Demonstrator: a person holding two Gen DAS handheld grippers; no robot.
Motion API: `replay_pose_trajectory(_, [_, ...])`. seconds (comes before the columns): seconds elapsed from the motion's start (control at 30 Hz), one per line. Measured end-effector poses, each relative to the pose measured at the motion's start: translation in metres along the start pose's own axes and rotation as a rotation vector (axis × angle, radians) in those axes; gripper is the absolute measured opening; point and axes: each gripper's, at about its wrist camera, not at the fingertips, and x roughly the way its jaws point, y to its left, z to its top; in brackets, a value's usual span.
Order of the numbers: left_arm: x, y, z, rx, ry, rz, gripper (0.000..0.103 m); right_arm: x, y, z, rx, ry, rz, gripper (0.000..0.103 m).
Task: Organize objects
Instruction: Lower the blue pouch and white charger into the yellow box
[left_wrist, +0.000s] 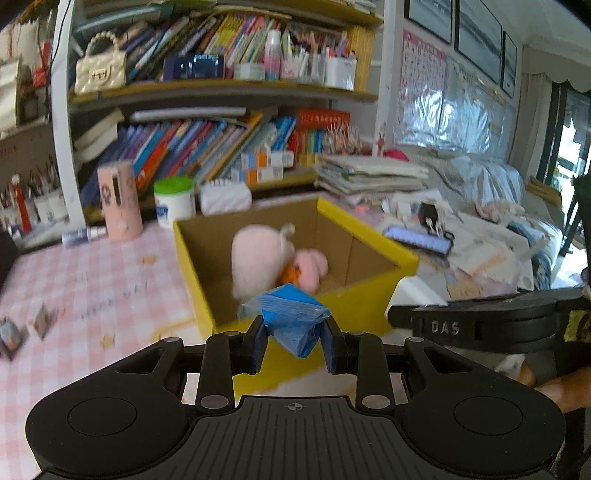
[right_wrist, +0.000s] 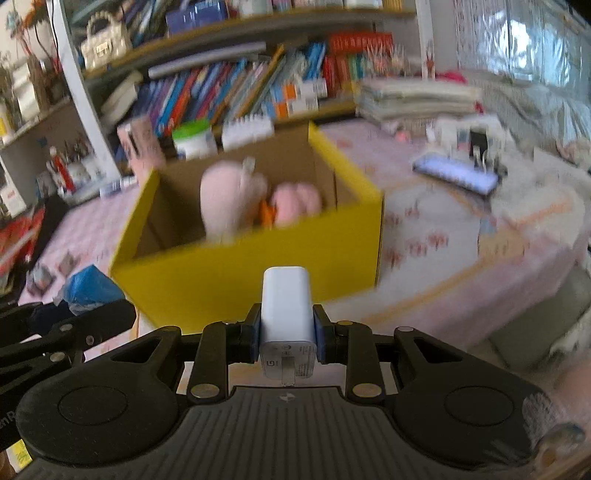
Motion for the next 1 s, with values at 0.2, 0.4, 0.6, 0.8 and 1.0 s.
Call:
replay_pose_trajectory(0.2, [0.027, -0.008, 0.026, 0.002, -0.035, 0.044, 0.029, 0.013, -0.014, 0.044, -0.042, -0.074, 0.029, 0.025])
replay_pose_trajectory(0.4, [0.055, -0.013, 0.036, 0.016, -0.017, 0.103, 0.029, 0.042, -0.021, 0.070, -0.084, -0.046, 0.083, 0.025])
replay_pose_trajectory(0.6, [0.079, -0.013, 0.035, 0.045, 0.023, 0.170, 0.029, 0.074, -0.013, 0.077, -0.172, 0.007, 0.127, 0.025])
replay_pose_trajectory(0.8, [0.103, -0.010, 0.032, 0.062, 0.084, 0.218, 0.029, 0.106, -0.002, 0.078, -0.296, 0.087, 0.165, 0.025])
replay_pose_trajectory(1.0, [0.115, -0.004, 0.027, 0.041, 0.131, 0.226, 0.029, 0.133, 0.005, 0.080, -0.356, 0.137, 0.191, 0.025])
